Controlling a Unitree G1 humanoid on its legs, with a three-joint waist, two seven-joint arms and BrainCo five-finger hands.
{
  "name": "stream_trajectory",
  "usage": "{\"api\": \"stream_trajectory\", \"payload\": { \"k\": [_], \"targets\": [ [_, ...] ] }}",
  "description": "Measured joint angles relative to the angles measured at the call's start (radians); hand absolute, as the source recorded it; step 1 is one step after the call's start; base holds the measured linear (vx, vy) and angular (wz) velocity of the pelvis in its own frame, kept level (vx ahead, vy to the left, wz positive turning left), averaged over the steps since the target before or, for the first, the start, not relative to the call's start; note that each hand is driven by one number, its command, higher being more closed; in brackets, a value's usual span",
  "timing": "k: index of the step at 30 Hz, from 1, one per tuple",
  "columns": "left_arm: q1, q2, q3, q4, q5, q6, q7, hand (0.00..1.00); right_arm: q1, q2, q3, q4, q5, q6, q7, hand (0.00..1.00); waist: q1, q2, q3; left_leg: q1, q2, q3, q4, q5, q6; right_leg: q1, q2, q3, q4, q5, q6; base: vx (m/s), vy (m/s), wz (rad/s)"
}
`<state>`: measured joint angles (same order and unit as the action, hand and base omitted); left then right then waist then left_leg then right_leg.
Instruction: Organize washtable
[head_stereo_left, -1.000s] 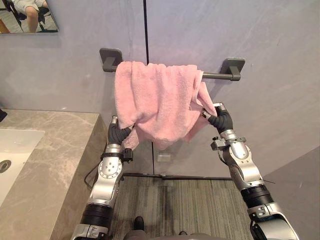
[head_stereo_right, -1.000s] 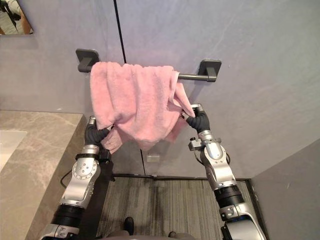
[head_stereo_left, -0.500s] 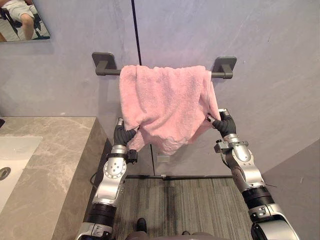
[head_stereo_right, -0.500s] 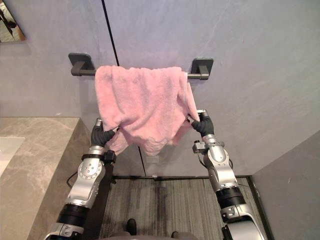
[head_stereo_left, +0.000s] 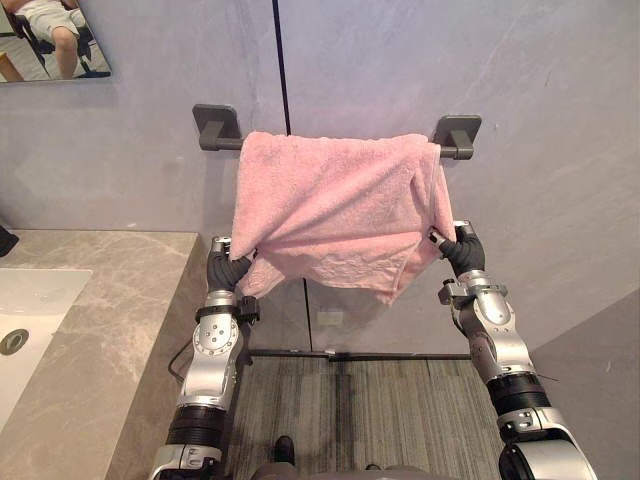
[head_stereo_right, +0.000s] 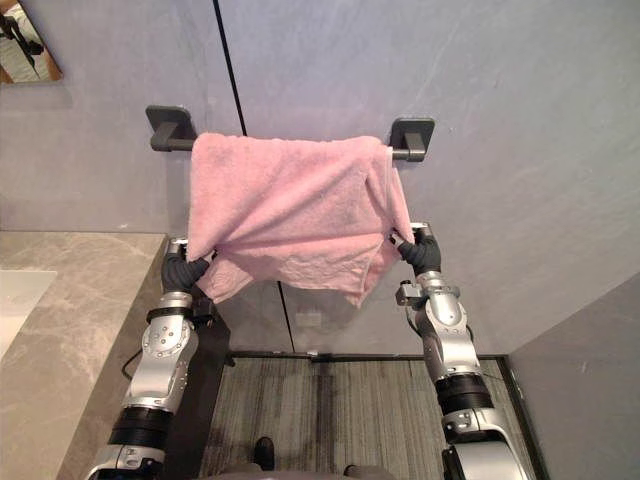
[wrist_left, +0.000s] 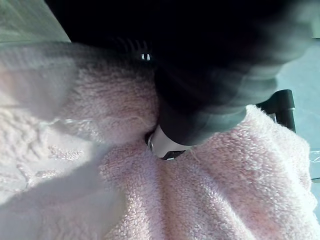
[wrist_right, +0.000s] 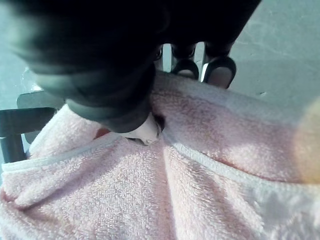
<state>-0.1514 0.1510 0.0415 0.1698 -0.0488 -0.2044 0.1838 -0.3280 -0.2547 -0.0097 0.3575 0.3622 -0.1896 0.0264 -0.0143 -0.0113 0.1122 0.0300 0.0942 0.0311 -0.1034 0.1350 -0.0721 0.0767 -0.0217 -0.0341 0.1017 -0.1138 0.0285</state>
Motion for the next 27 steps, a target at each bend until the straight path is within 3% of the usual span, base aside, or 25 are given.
{"api": "stream_trajectory", "payload": {
  "k": [14,15,16,17,27],
  "targets": [
    [0.023,-0.029,-0.005,0.028,-0.003,0.000,-0.004,1.00,0.015,0.035,0.009,0.001,-0.011,-0.015,-0.001,1.00,0.000,0.000,0.000,0.002,-0.009,0.001,0.000,-0.009,0.002,0.004,-0.014,0.000,-0.002,-0.005,0.006,0.00,0.000,0.00],
    [0.024,-0.029,-0.011,0.032,-0.020,-0.001,-0.005,0.00,0.021,0.035,0.012,0.001,-0.011,-0.022,-0.001,1.00,0.000,0.000,0.000,0.003,-0.009,0.001,0.000,-0.009,0.002,0.004,-0.014,0.000,-0.002,-0.005,0.006,0.00,0.000,0.00],
    [0.024,-0.029,-0.013,0.035,-0.023,-0.001,-0.007,0.00,0.023,0.035,0.013,0.001,-0.011,-0.023,-0.001,1.00,0.000,0.000,0.000,0.003,-0.009,0.001,0.000,-0.009,0.002,0.004,-0.014,0.000,-0.002,-0.005,0.006,0.00,0.000,0.00],
    [0.026,-0.029,-0.014,0.038,-0.024,-0.001,-0.007,0.00,0.024,0.036,0.013,0.001,-0.011,-0.026,-0.001,0.00,0.000,0.000,0.000,0.003,-0.009,0.002,0.000,-0.009,0.002,0.004,-0.014,0.001,-0.002,-0.005,0.006,0.00,0.000,0.00],
    [0.079,-0.027,-0.053,0.077,-0.054,0.000,-0.009,0.00,0.097,0.061,0.017,0.023,-0.021,-0.018,-0.012,0.00,0.000,-0.003,-0.002,0.004,-0.007,0.013,0.000,-0.017,-0.002,0.006,-0.014,0.010,-0.017,-0.004,0.006,0.00,0.000,-0.02]
  ]
}}
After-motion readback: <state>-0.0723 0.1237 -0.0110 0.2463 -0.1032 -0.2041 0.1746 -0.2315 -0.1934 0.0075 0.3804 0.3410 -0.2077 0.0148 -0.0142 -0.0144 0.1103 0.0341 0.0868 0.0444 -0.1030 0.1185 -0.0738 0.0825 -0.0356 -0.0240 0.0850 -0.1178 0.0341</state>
